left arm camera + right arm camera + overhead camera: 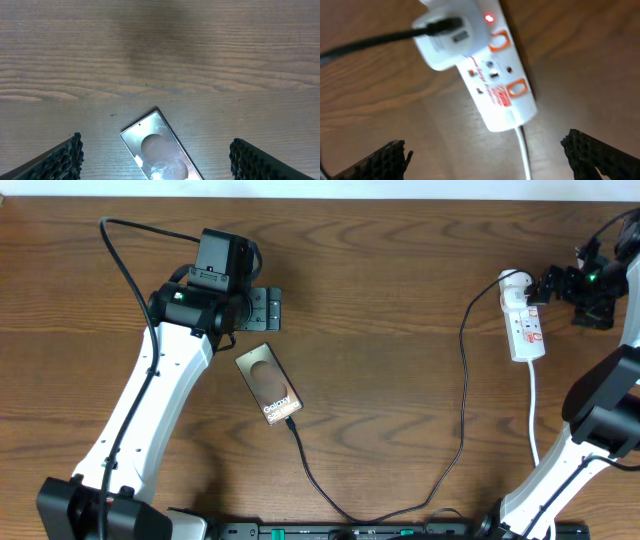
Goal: Plug charger to phone and switch on socket
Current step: 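Lift the right gripper up off the power strip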
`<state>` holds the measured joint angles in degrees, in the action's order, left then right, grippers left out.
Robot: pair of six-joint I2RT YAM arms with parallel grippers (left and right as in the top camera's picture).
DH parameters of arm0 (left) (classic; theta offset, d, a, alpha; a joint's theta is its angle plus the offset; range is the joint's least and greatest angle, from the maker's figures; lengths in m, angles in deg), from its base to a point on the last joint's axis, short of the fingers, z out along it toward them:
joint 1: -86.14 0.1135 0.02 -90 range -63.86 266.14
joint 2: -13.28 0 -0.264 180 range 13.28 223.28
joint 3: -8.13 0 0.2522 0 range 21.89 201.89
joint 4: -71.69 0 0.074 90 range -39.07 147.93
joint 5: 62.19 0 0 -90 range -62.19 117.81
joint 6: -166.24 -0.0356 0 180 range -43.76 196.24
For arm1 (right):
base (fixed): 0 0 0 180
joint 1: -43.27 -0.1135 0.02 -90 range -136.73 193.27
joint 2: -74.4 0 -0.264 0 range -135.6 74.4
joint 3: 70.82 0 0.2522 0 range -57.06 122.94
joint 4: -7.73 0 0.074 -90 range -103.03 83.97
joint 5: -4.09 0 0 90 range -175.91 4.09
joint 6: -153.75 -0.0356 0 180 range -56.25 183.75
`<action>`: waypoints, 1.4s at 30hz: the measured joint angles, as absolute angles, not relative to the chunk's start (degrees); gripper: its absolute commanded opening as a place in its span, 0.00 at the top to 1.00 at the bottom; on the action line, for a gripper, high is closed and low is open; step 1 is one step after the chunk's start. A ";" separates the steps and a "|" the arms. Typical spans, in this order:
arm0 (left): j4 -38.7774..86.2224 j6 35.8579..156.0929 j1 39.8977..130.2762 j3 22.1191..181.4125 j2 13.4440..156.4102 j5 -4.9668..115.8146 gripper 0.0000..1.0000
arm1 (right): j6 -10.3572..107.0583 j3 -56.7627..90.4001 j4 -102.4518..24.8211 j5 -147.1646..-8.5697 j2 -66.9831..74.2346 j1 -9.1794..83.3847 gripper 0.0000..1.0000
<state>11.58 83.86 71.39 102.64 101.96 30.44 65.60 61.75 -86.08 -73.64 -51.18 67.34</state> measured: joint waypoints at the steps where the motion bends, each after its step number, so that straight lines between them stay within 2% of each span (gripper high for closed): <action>1: 11.58 83.86 71.39 102.64 101.96 30.44 0.09 | 65.25 61.75 -86.61 -74.53 -50.96 67.34 0.01; 9: 11.58 83.86 71.39 102.64 101.96 30.42 0.09 | 62.40 61.68 -90.02 -79.67 -42.53 66.21 0.01; 20: 11.58 83.86 71.39 102.64 101.96 30.44 0.09 | 57.68 61.70 -98.30 -86.12 -25.87 57.97 0.01; 26: 11.58 83.86 71.39 102.64 101.96 30.44 0.09 | 54.91 61.70 -103.15 -88.98 -24.84 54.95 0.01; 35: 11.58 83.86 71.39 102.64 101.96 30.44 0.09 | 53.86 61.37 -103.15 -89.55 -23.25 49.86 0.01; 42: 11.58 83.86 71.39 102.64 101.96 30.44 0.09 | 53.68 61.37 -103.13 -89.53 -22.37 49.44 0.01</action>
